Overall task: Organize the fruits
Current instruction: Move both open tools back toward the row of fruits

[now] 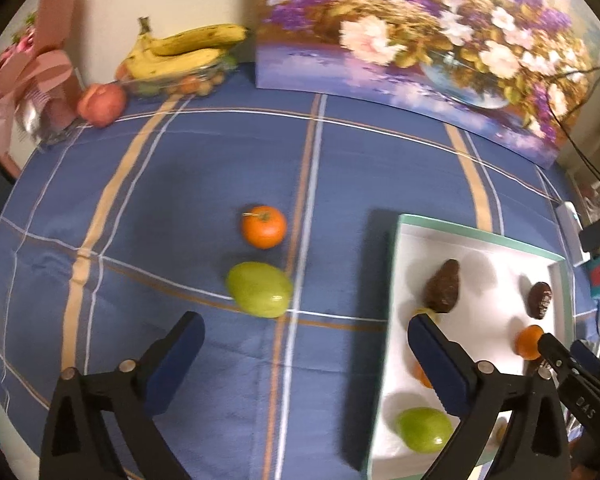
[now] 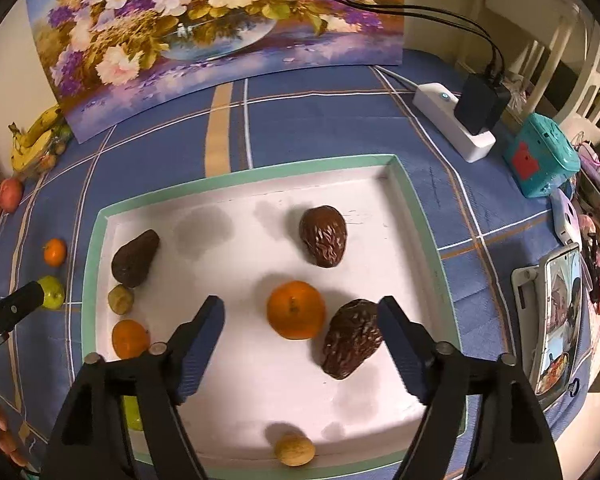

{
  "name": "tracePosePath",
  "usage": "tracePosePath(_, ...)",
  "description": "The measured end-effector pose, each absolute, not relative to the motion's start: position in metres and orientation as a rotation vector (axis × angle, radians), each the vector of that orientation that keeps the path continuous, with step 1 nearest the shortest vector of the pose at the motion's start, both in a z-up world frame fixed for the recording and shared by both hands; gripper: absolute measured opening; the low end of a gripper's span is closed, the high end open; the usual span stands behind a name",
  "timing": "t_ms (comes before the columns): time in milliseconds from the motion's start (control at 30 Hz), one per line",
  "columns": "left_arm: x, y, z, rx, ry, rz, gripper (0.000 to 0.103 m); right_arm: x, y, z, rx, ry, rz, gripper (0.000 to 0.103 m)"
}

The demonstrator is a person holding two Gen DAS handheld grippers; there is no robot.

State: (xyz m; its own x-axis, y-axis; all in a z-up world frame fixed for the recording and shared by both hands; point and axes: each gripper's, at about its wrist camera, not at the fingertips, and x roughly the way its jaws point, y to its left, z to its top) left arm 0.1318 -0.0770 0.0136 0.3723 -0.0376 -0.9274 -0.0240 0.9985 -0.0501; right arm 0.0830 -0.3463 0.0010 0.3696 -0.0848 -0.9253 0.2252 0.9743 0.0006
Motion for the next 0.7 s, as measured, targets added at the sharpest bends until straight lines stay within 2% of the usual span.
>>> tracePosePath(167,0.129,-0.056,0.019,-0.072,1.177,0.026,0.103,0.083,-0.333,0.002,0.125,1.168,-0.185,0.086)
tracePosePath(267,0.129,-0.048,0.024,-0.065,1.157,0.042,0.103,0.084,-0.324,0.004,0.116,1.156,-0.169,0.097)
tracePosePath(700,0.129,-0.023,0.033,-0.071,1.12,0.06,0.103,0.089,-0.287,0.015,0.092,1.09,-0.13,0.097)
